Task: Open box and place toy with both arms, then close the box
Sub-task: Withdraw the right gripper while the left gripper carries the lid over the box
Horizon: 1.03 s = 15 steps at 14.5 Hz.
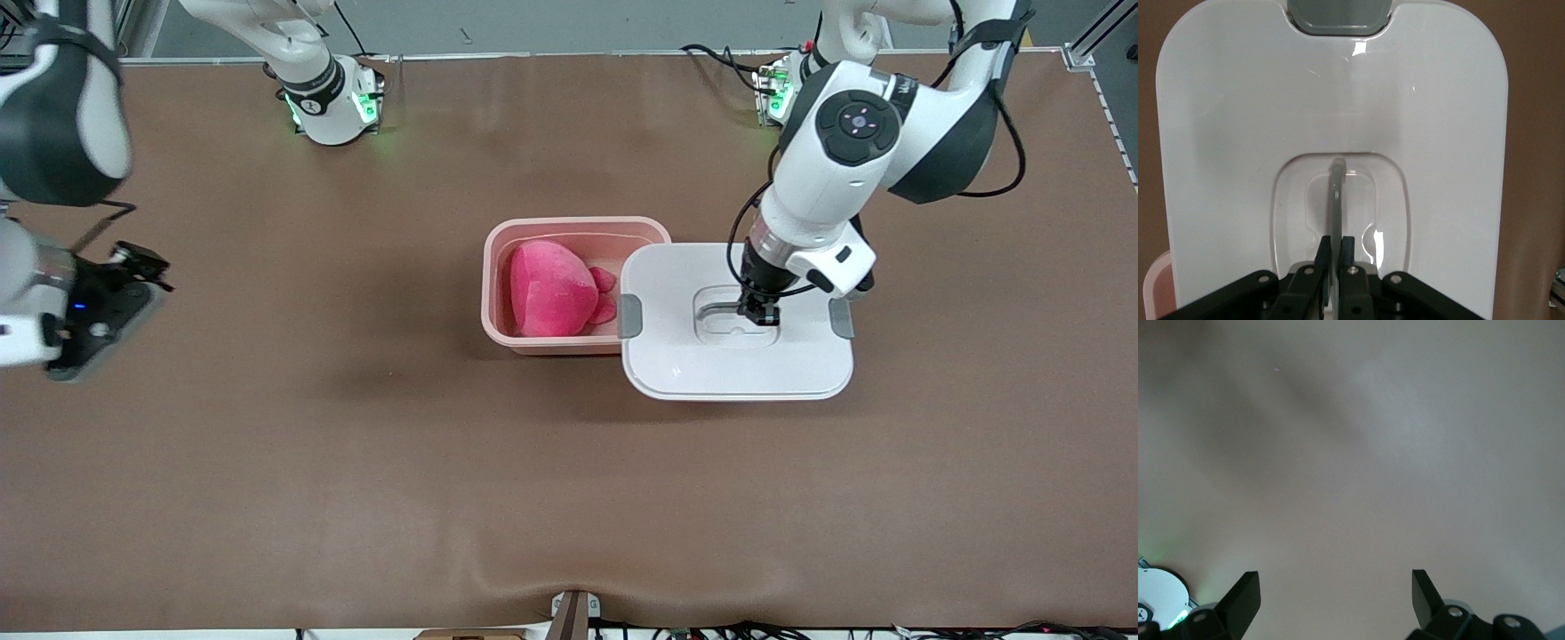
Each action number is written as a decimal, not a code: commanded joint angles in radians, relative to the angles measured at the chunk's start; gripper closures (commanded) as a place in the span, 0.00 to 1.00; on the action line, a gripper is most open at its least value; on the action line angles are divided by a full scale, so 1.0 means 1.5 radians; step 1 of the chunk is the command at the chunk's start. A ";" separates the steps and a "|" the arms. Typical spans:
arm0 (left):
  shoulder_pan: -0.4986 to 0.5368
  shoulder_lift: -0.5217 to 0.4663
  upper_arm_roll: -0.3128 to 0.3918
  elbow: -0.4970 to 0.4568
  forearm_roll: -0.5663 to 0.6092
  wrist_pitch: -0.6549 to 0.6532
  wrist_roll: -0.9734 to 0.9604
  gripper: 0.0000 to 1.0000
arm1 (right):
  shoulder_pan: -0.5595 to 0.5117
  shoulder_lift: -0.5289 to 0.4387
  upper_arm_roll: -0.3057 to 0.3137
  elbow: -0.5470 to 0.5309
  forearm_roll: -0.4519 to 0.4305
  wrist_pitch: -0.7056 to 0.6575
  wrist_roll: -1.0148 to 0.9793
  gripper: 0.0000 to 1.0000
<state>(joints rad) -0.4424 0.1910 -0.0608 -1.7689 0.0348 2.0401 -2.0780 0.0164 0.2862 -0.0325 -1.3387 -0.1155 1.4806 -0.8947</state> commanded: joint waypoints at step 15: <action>-0.120 0.106 -0.001 0.103 0.050 -0.003 -0.177 1.00 | 0.005 -0.234 0.009 -0.213 0.074 0.041 0.443 0.00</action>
<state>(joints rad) -0.6050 0.3184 -0.0638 -1.6661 0.0873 2.0420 -2.3037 0.0531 -0.0005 0.0004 -1.5787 -0.0781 1.4996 -0.2591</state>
